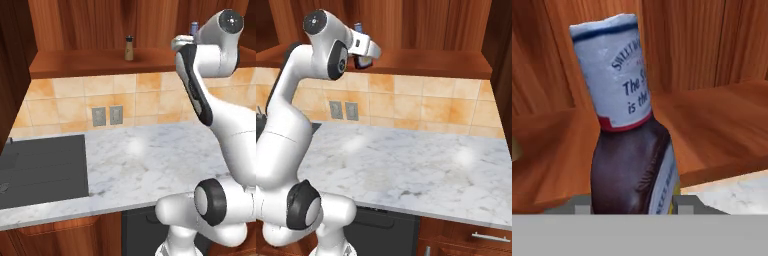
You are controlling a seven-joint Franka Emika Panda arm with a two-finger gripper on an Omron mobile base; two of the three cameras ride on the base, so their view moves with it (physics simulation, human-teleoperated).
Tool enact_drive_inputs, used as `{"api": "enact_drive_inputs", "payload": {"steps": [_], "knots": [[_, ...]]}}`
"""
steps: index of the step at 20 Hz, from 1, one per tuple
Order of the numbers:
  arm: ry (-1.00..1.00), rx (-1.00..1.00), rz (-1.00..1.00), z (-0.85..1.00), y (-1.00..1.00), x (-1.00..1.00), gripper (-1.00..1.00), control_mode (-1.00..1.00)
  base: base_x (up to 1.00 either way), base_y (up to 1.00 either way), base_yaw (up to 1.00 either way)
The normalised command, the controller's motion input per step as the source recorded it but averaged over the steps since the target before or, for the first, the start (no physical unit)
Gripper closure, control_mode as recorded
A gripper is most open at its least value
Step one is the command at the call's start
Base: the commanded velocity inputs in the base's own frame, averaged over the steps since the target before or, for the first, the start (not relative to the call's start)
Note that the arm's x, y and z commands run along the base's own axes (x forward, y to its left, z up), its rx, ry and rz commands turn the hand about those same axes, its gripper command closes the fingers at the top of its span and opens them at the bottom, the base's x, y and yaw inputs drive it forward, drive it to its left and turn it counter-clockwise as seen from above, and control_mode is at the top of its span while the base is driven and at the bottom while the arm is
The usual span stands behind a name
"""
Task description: Take 2 condiments from the cabinet and move them on the counter near the stove.Make sure the condiments are lined up with each other, next to each other.
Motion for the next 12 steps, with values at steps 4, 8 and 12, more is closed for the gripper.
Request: {"api": "enact_drive_inputs", "payload": {"steps": [4, 8, 12], "knots": [[-0.05, 0.03, 0.63, 0.01, 0.0, -1.0, 1.0, -1.0, 0.0, 0.0, 0.0], [0.0, 0.01, 0.61, 0.09, 0.0, -1.0, 1.0, -1.0, 0.0, 0.0, 0.0], [-0.01, -0.03, 0.51, 0.07, 0.0, -1.0, 1.0, -1.0, 0.0, 0.0, 0.0]]}}
